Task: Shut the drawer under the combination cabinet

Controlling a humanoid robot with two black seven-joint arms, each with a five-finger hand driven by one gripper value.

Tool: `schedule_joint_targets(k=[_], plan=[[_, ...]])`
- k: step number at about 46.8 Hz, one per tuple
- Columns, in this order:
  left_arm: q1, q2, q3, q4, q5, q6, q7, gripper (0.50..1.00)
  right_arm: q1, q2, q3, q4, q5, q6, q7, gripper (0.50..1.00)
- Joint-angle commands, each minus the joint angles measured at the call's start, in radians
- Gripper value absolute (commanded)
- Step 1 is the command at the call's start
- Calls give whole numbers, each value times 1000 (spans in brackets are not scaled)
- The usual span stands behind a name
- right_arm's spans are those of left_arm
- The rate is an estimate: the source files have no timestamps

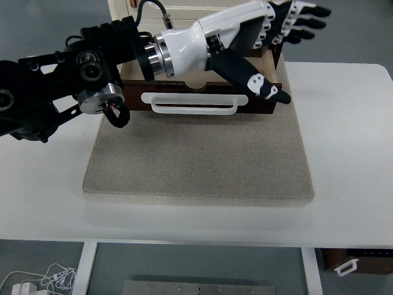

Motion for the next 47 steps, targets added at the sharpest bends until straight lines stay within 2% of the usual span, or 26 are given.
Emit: schedule_joint_targets(k=[1,8,12,20,25,29,34,47], plan=[[-1,-18,37,-17,37,-5,44,1000,0,0,0,0,0,0,0,952],[-1,-29,105,-32,86,-36,99,1000,0,0,0,-1,0,0,0,952],[-3,-27,129,-34,86,-62,150,1000,2,0,0,0,0,1,0,952],[-7,-9,137,-34,132,-192,268,1000,2,0,0,0,0,0,0,952],[-7,5,140,-34,143,-258,310,1000,0,0,0,0,0,0,0,952],[-7,5,145,-31,145,-275,332,1000,2,0,0,0,0,0,0,952],[-7,5,146,-23,145,-291,401,1000,0,0,0,0,0,0,0,952],[-10,4,146,34,145,-395,512,1000,0,0,0,0,0,0,0,952]])
